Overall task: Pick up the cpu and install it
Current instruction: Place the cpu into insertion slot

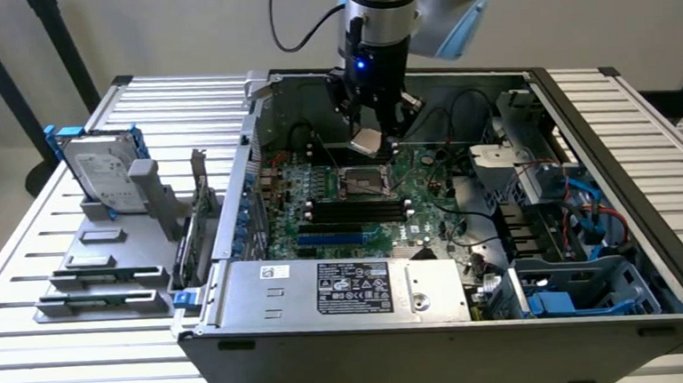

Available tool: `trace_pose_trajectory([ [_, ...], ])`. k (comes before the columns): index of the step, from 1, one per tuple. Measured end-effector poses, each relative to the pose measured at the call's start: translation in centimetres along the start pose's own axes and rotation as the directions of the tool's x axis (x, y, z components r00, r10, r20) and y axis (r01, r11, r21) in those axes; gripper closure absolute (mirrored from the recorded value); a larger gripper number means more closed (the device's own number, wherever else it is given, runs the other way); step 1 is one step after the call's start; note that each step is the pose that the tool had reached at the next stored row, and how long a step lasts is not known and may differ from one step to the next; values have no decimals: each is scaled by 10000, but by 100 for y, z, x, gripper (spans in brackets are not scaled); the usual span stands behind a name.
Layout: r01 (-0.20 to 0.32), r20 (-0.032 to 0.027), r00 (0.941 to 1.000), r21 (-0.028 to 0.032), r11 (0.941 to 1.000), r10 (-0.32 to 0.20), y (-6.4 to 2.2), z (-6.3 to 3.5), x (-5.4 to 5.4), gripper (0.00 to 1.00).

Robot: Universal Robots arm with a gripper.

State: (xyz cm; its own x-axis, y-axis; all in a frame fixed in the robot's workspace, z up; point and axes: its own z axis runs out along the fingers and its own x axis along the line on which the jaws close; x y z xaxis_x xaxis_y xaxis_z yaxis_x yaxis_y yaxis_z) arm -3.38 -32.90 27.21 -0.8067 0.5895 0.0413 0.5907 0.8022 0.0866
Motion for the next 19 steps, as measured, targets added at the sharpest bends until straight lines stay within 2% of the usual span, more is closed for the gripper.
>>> trace_pose_trajectory([
  [5, -900, 77, 9959, -40, 9959, 900, -2, 16, -1, 45],
  [9, -1630, 136, 9865, -78, 9866, 1631, -3, 30, -1, 45],
  [13, -2332, 191, 9722, -120, 9723, 2334, -4, 44, -2, 45],
  [16, -2860, 232, 9579, -154, 9581, 2863, -5, 54, -2, 45],
  [19, -3370, 269, 9410, -190, 9413, 3374, -6, 64, -3, 45],
])
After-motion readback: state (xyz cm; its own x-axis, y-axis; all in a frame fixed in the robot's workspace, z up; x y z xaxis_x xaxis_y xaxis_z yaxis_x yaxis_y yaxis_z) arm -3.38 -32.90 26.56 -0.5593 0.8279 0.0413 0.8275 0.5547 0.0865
